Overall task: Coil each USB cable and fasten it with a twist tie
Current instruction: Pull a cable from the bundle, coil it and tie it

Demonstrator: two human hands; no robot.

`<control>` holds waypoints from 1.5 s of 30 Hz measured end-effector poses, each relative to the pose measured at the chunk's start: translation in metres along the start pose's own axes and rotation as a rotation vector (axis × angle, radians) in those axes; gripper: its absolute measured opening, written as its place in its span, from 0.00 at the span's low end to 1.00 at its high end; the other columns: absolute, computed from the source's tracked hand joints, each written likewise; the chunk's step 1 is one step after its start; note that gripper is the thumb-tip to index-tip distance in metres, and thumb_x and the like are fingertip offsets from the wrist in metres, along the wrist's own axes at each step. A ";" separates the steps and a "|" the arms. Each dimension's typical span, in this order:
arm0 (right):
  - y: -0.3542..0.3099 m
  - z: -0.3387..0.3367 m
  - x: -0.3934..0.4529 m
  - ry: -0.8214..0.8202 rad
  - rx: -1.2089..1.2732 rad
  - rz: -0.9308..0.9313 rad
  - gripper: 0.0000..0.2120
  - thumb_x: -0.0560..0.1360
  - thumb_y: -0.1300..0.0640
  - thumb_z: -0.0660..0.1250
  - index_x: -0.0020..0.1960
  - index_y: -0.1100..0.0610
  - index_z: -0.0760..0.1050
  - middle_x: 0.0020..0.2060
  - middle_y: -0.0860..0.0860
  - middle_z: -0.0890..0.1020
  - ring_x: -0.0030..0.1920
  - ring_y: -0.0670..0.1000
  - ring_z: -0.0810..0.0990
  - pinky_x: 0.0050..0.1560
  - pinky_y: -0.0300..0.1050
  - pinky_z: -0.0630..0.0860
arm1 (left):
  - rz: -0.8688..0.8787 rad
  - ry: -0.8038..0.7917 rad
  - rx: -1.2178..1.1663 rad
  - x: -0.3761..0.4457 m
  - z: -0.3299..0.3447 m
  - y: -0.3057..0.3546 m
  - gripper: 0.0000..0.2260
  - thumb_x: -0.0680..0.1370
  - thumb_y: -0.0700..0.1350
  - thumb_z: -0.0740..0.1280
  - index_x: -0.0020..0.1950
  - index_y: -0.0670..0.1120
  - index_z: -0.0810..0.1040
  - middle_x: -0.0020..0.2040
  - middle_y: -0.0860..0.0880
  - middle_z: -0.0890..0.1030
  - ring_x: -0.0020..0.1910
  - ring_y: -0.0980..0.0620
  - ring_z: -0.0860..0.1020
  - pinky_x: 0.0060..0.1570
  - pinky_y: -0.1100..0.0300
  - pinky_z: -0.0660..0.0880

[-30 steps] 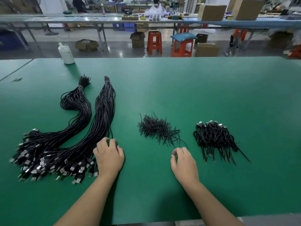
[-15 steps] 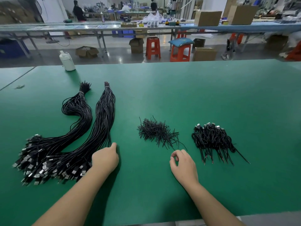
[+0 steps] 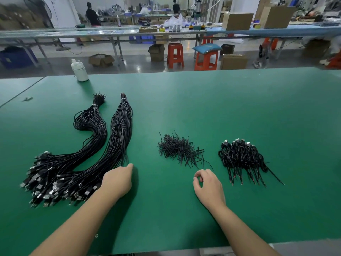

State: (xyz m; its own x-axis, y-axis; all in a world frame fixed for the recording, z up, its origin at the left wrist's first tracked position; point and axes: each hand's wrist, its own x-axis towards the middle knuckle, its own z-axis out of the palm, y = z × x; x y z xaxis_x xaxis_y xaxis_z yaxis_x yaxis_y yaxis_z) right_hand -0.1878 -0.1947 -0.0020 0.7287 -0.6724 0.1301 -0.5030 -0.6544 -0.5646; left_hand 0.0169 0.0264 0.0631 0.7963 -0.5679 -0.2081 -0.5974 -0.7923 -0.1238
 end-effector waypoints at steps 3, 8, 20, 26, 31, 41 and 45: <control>0.001 0.000 0.000 0.007 0.000 -0.007 0.03 0.78 0.50 0.63 0.46 0.46 0.73 0.39 0.40 0.72 0.43 0.40 0.72 0.43 0.37 0.69 | -0.021 -0.081 -0.652 0.006 -0.002 0.010 0.09 0.82 0.41 0.58 0.56 0.43 0.78 0.43 0.47 0.83 0.33 0.49 0.81 0.32 0.60 0.75; 0.001 0.001 0.000 0.008 0.004 -0.018 0.04 0.79 0.52 0.62 0.48 0.48 0.75 0.40 0.39 0.72 0.44 0.41 0.73 0.45 0.37 0.68 | 0.166 0.037 -0.616 0.004 -0.007 0.032 0.18 0.76 0.34 0.56 0.56 0.52 0.79 0.47 0.55 0.82 0.43 0.50 0.80 0.40 0.59 0.75; 0.001 0.000 -0.002 0.013 -0.022 -0.077 0.08 0.81 0.55 0.59 0.51 0.48 0.77 0.44 0.41 0.77 0.48 0.44 0.74 0.51 0.42 0.73 | 0.452 0.050 -0.506 -0.016 0.001 0.107 0.20 0.83 0.56 0.51 0.36 0.49 0.70 0.35 0.52 0.73 0.39 0.49 0.73 0.43 0.55 0.70; 0.001 0.000 -0.002 0.019 -0.007 -0.094 0.09 0.81 0.55 0.58 0.51 0.49 0.78 0.44 0.41 0.76 0.47 0.44 0.74 0.50 0.41 0.72 | 0.279 -0.108 -1.185 -0.020 0.005 0.140 0.19 0.83 0.51 0.53 0.48 0.54 0.84 0.44 0.52 0.82 0.41 0.58 0.80 0.44 0.67 0.72; -0.001 -0.002 -0.003 0.019 0.027 -0.095 0.09 0.81 0.54 0.59 0.49 0.49 0.78 0.42 0.42 0.77 0.46 0.44 0.75 0.49 0.42 0.73 | 0.286 -0.067 -1.227 -0.022 0.028 0.150 0.17 0.84 0.50 0.52 0.66 0.57 0.78 0.71 0.54 0.65 0.72 0.63 0.59 0.70 0.65 0.51; -0.026 -0.024 -0.004 -0.333 0.650 0.122 0.19 0.84 0.51 0.57 0.42 0.52 0.83 0.40 0.44 0.85 0.48 0.44 0.80 0.56 0.43 0.72 | 0.304 -0.061 -1.237 -0.016 0.022 0.147 0.18 0.85 0.56 0.48 0.73 0.67 0.65 0.77 0.56 0.58 0.75 0.58 0.53 0.72 0.58 0.49; -0.042 -0.024 -0.006 -0.429 0.755 0.151 0.15 0.83 0.52 0.60 0.39 0.52 0.76 0.32 0.46 0.74 0.38 0.48 0.69 0.42 0.44 0.64 | 0.249 -0.184 -1.414 -0.015 0.014 0.143 0.17 0.80 0.61 0.52 0.67 0.70 0.71 0.75 0.58 0.64 0.75 0.58 0.59 0.76 0.53 0.53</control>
State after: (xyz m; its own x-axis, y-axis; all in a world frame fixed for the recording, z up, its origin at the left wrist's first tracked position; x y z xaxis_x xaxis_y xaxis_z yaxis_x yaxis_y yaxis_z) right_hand -0.1823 -0.1721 0.0403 0.8673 -0.4461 -0.2207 -0.2768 -0.0637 -0.9588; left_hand -0.0816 -0.0756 0.0349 0.5989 -0.7717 -0.2138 -0.0378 -0.2939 0.9551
